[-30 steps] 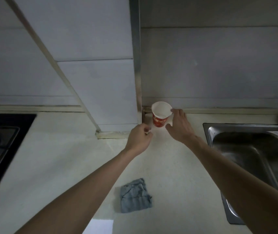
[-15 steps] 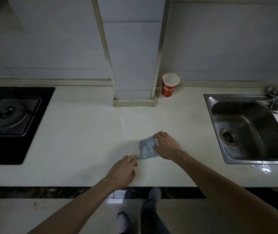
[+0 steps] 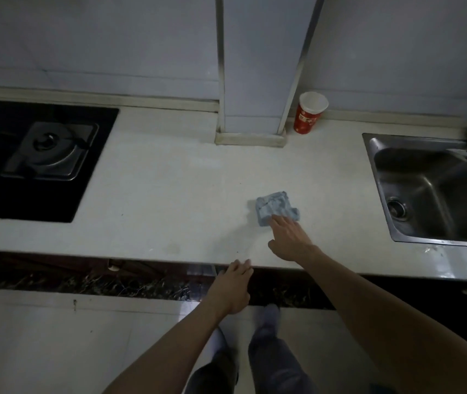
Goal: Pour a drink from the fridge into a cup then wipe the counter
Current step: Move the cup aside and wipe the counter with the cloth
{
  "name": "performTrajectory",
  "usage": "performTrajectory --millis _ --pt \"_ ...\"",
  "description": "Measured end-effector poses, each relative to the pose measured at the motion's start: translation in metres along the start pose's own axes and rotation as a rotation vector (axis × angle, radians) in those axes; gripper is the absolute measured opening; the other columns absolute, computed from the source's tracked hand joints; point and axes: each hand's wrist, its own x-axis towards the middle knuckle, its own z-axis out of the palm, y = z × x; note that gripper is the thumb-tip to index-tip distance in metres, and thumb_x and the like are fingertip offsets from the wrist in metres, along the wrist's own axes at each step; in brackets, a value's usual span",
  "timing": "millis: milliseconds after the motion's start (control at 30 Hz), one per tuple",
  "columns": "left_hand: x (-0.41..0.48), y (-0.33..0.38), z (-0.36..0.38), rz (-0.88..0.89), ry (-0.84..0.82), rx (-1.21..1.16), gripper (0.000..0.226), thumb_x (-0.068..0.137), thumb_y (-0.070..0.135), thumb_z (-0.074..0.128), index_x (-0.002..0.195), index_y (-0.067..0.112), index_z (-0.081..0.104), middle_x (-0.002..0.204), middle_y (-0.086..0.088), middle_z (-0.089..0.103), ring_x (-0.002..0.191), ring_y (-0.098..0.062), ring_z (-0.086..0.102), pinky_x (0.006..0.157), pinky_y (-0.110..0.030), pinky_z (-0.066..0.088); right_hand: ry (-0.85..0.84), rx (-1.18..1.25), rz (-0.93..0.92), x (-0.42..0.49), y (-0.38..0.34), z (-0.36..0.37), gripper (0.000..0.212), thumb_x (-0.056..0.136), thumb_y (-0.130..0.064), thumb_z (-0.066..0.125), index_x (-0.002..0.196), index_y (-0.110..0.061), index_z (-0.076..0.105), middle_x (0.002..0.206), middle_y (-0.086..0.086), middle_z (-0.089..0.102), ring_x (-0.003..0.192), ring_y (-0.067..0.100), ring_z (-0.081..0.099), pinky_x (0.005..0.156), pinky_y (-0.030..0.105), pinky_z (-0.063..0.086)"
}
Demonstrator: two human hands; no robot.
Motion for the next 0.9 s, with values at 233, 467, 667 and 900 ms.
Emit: performTrajectory --millis 233,467,667,900 --pt "0.018 0.022 -0.024 -0.026 0.139 -0.031 0.054 0.091 0.018 0.050 0.143 0.006 0.041 0.151 -0.013 0.040 0.133 -0.031 0.038 0.108 -0.045 0.036 0.023 -0.175 -0.078 0.015 0.015 0.006 0.074 0.092 -0.039 0.049 0.153 -0.017 0.014 0.162 0.007 0.010 0.148 0.033 0.007 0.118 0.047 0.008" --pt "0.048 0.067 -0.022 -0.082 0.100 -0.022 0.065 0.085 0.016 0.056 0.145 0.002 0.035 0.160 -0.014 0.018 0.147 -0.031 0.016 0.113 -0.051 0.028 0.013 -0.202 -0.167 0.039 0.020 0.009 0.068 0.099 -0.052 0.034 0.154 -0.024 0.007 0.163 0.002 0.000 0.147 0.039 0.000 0.116 0.056 0.007" --pt "0.055 0.080 -0.020 -0.159 0.035 -0.023 0.069 0.085 0.019 0.057 0.147 0.002 0.032 0.162 -0.013 0.011 0.146 -0.033 0.014 0.113 -0.056 0.028 0.027 -0.267 -0.189 0.023 0.046 0.021 0.068 0.100 -0.052 0.027 0.155 -0.023 -0.001 0.163 0.002 -0.006 0.149 0.034 -0.003 0.117 0.052 0.005" --pt "0.061 0.088 -0.025 -0.153 0.109 -0.061 0.052 0.087 0.015 0.053 0.137 0.002 0.045 0.151 -0.013 0.032 0.137 -0.031 0.032 0.104 -0.048 0.041 0.057 -0.228 -0.095 -0.018 0.097 0.039 0.067 0.097 -0.053 0.029 0.154 -0.020 0.019 0.162 0.006 0.016 0.147 0.037 0.015 0.116 0.054 0.017"
